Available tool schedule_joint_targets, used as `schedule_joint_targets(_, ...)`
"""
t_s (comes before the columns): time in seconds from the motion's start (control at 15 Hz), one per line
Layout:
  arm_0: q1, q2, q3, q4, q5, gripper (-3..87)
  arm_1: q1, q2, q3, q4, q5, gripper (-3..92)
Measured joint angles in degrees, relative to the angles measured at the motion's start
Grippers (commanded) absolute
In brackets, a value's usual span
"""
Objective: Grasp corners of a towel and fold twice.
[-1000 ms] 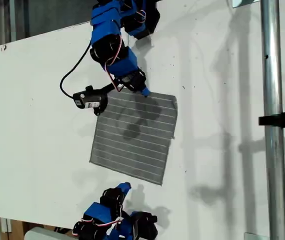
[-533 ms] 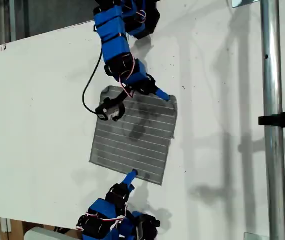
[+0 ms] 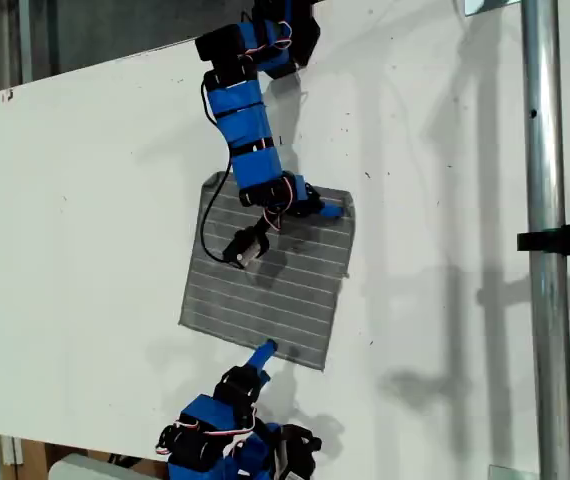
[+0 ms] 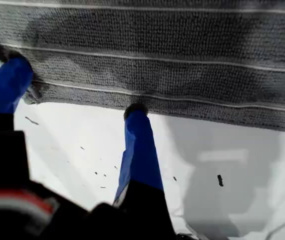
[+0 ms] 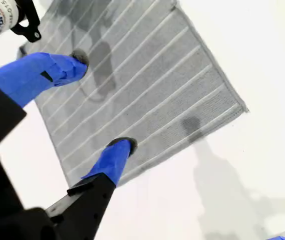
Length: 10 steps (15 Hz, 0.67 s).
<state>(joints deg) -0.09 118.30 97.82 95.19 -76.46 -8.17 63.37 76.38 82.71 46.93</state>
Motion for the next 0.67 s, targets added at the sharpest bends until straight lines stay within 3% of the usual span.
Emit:
schedule_joint_targets(0.33, -1.58, 0.09, 0.26, 0.09, 0.88, 27.6, -0.79, -1.41, -14.94, 11.60, 0.00, 36.8)
schedule_joint_targets(0.67, -2.37, 0.09, 2.46, -0.26, 1.76, 27.8, -3.25, -9.76, -14.94, 7.73, 2.46, 33.4)
